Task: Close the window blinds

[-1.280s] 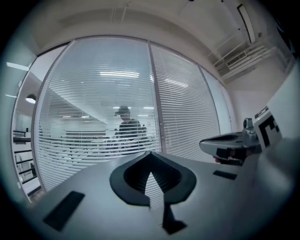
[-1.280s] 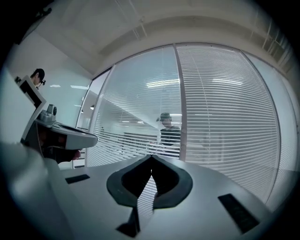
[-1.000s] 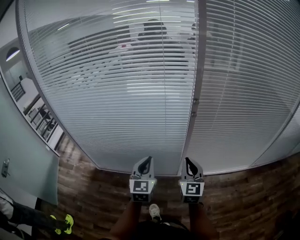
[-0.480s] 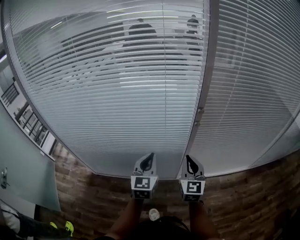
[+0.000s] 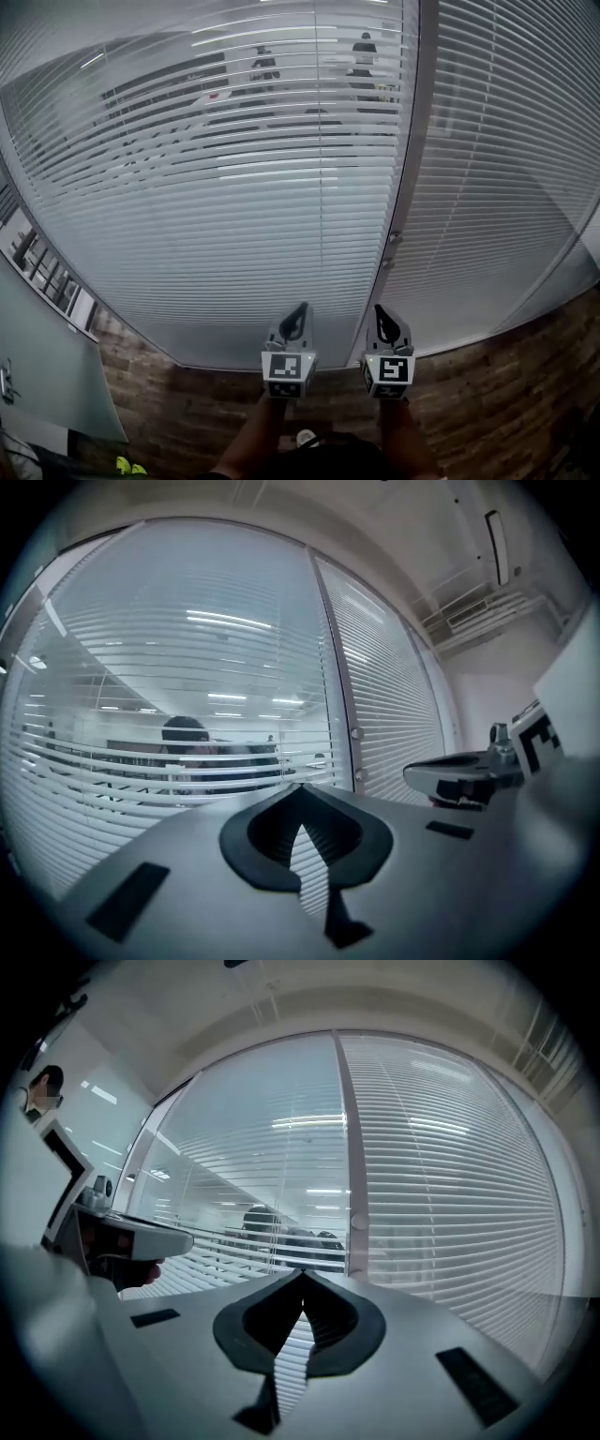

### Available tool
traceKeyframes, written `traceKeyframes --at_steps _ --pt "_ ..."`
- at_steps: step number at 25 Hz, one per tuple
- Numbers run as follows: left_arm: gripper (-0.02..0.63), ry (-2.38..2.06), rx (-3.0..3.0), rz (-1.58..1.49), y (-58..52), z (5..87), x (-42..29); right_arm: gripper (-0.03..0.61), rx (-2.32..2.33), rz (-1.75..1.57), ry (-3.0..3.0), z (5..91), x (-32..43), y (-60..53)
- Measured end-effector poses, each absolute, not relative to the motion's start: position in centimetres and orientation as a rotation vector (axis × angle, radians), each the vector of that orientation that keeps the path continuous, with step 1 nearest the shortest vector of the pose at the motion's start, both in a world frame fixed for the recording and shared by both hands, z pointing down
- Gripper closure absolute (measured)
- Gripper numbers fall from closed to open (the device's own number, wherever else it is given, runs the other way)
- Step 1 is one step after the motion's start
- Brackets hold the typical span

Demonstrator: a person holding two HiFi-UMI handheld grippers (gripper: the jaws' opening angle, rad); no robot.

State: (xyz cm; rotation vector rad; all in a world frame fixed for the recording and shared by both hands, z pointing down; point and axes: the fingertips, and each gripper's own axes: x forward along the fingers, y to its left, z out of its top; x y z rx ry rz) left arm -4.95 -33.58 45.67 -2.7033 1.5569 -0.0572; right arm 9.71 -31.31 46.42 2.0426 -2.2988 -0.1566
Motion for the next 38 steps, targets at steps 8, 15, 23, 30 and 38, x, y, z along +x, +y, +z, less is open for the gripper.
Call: traceKeyframes --at_steps 8,15,23,30,38 --pt "0.62 1.642 -2.692 -0.025 -33.8 47.7 -6.4 0.575 2.049 -0.179 -2.294 46.6 9.9 -31.7" --pt "0.62 1.659 -2.659 -0.067 -37.7 46.4 -3.5 0.575 2.034 -0.231 -2.301 45.0 13.3 -36.7" --pt "0.62 1.629 -2.63 -0.07 -37.5 46.0 -1.6 0.572 2.026 -0.26 -2.277 43.7 14.7 -39.2" --pt "0.62 1.61 -2.638 -0.089 -38.2 47.1 -0.5 0.474 2.096 -0.303 -2.232 42.1 16.0 -40.4" --pt "0.62 1.638 -2.668 -0.132 -37.7 47.3 -0.3 0.448 2.066 -0.256 -2.228 42.1 16.5 -42.4"
